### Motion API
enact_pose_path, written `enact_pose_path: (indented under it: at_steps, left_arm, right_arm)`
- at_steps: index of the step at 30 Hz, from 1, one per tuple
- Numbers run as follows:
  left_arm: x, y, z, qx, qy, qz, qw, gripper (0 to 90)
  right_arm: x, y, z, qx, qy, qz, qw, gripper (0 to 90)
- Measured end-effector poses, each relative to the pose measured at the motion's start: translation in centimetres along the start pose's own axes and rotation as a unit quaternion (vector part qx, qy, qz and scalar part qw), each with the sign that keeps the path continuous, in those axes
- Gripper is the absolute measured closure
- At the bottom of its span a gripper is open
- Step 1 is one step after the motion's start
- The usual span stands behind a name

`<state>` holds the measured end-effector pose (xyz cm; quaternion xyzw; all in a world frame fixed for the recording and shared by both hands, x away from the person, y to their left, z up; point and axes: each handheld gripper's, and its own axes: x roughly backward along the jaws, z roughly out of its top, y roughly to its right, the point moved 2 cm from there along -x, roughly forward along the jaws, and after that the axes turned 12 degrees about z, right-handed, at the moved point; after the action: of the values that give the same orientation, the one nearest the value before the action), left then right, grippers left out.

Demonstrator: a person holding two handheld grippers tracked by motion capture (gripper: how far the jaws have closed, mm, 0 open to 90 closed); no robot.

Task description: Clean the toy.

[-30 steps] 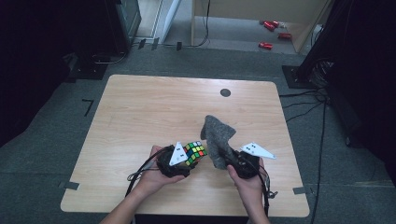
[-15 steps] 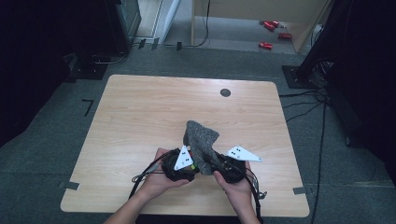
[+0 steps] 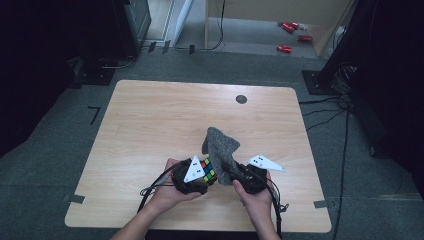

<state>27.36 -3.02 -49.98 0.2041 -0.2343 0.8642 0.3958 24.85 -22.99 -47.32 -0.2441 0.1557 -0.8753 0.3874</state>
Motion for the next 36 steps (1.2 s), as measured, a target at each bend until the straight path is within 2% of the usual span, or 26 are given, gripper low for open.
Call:
enact_pose_path:
  at_steps: [18,21,23,27,30,31,36]
  left_arm:
    - [0.4,-0.5,0.0,0.007,0.005,0.003,1.0,35.0]
    - [0.5,-0.5,0.1,0.009,0.008,0.002,0.9999,35.0]
    - [0.7,-0.7,0.2,0.009,0.012,0.004,0.9999,35.0]
    - [0.9,-0.8,0.3,0.014,0.019,0.003,0.9997,35.0]
    - [1.2,-1.0,0.5,0.023,0.031,-0.001,0.9992,35.0]
    - [1.6,-1.3,0.8,0.033,0.044,-0.008,0.9985,35.0]
    - [1.5,-1.6,0.5,0.026,0.038,-0.001,0.9989,35.0]
  right_arm:
    - [0.1,1.5,-0.4,-0.037,0.005,0.007,0.9993,67.1]
    - [0.1,1.7,-0.4,-0.04,0.007,0.009,0.9991,67.1]
    - [0.2,1.9,-0.4,-0.054,0.011,0.016,0.9983,67.1]
    - [0.3,2.2,-0.3,-0.06,0.011,0.012,0.9981,67.1]
    - [0.3,2.3,-0.4,-0.062,0.006,0.006,0.998,67.1]
    - [0.1,2.3,-0.6,-0.056,-0.008,0.001,0.9984,67.1]
    - [-0.1,1.6,-0.4,-0.042,-0.01,0.001,0.9991,67.2]
